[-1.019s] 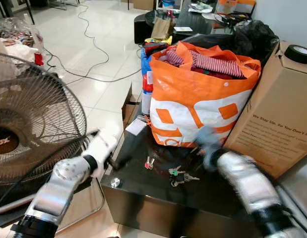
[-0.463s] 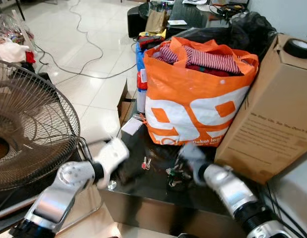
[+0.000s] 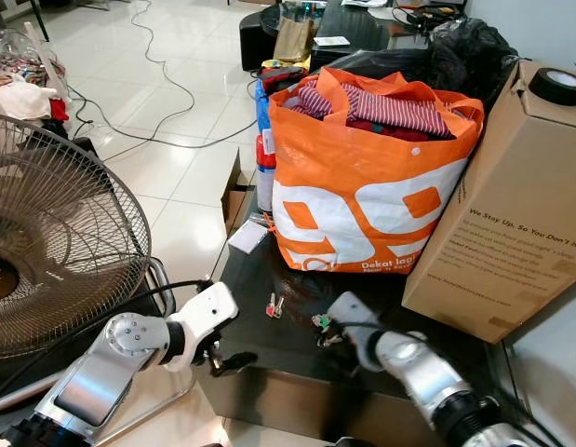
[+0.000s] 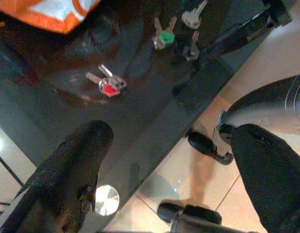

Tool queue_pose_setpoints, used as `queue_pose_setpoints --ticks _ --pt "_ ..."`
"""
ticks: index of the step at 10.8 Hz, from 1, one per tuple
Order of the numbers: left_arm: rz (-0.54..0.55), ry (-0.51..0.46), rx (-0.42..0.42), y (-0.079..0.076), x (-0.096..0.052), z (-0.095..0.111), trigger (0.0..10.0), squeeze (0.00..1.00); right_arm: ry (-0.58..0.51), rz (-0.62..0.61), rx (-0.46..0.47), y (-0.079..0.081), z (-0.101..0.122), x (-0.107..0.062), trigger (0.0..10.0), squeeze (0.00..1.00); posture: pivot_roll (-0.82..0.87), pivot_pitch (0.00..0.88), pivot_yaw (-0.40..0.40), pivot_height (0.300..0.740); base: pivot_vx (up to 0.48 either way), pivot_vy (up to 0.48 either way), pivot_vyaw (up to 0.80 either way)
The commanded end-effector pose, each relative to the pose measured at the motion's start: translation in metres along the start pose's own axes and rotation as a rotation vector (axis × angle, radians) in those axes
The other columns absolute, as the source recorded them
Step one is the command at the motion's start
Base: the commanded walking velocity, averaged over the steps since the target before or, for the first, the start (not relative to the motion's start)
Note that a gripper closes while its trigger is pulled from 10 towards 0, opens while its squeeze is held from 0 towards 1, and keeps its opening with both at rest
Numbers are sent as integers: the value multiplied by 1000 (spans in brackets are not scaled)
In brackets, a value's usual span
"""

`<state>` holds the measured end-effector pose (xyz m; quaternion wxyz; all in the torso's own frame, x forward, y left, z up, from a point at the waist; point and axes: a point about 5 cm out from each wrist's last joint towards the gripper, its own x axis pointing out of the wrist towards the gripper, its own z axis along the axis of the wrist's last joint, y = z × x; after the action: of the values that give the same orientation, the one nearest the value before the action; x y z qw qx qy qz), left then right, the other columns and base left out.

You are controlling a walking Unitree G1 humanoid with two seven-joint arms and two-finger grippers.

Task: Hang keys on a hook

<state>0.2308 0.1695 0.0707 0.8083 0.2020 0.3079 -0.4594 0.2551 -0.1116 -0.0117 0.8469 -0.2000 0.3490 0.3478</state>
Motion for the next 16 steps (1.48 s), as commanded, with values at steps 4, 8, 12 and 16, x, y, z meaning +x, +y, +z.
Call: queue_pose_setpoints --ticks 4,8,12,16 --pt "20 23 -6 3 -3 -1 10000 0 -20 -4 2 6 5 10 0 0 -109 0 -30 740 0 0 0" --pt "19 33 -25 1 -7 -4 10000 0 28 -23 -2 7 2 16 0 0 -95 0 -42 740 0 0 0" --pt "7 35 -37 0 -5 -4 10000 0 82 -15 -5 4 -7 17 0 0 -100 0 -36 740 0 0 0" --pt "3 27 -27 0 -5 3 10000 0 80 -22 5 -2 -11 14 0 0 -113 0 -24 740 0 0 0"
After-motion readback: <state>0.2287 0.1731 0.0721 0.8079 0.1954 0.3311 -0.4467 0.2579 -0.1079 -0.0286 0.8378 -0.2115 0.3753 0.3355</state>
